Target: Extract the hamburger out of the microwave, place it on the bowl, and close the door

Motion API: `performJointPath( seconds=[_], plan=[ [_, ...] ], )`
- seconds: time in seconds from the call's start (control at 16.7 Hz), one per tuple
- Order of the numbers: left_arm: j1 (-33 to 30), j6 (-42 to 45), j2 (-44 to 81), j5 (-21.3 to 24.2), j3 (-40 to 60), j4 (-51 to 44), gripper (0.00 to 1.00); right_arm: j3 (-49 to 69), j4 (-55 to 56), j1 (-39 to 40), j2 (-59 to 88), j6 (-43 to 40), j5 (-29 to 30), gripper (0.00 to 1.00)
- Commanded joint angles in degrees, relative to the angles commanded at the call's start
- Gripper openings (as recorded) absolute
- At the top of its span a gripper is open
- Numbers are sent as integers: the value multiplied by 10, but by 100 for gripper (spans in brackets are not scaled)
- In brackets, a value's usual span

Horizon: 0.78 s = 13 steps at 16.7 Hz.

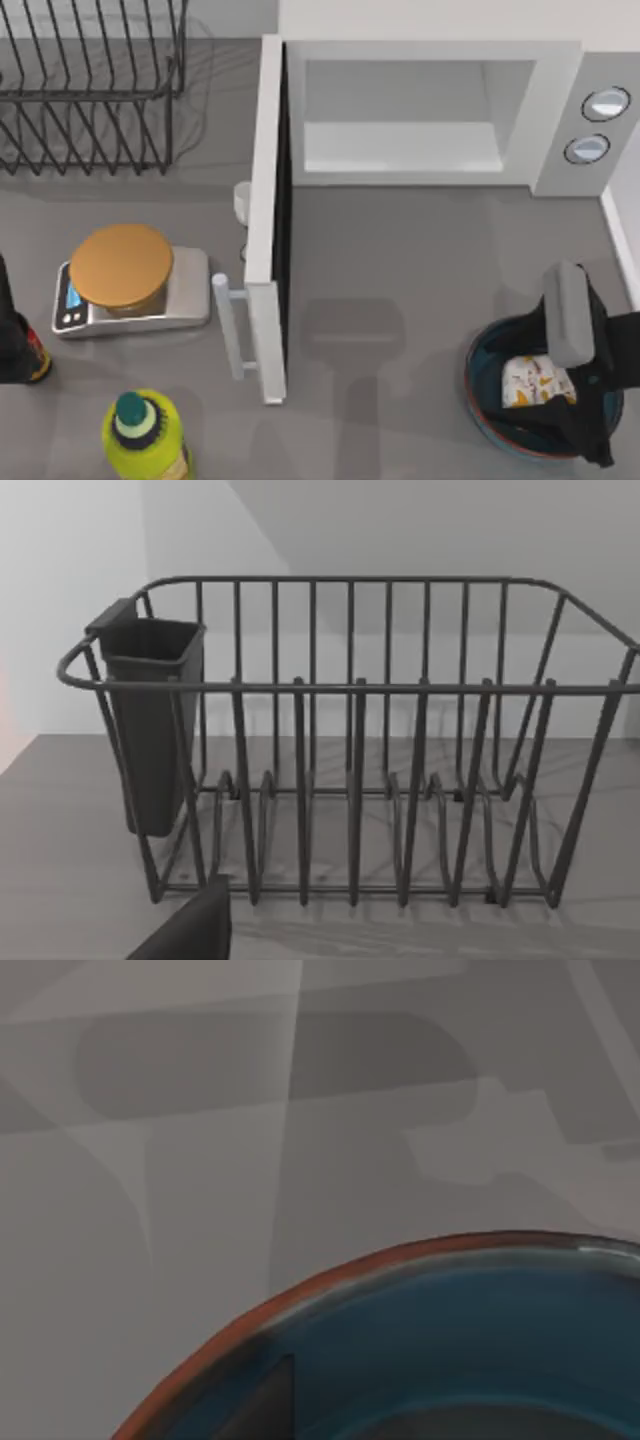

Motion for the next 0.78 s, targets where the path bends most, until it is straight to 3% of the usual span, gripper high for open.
performJointPath(
  seconds=[0.48, 0.78],
  plan=[
    [0, 0, 0, 0, 0, 0, 100, -1, -2, -3, -11, 2, 4, 100],
    [0, 0, 0, 0, 0, 0, 100, -40, 2, -16, -130, 79, 72, 100]
  ],
)
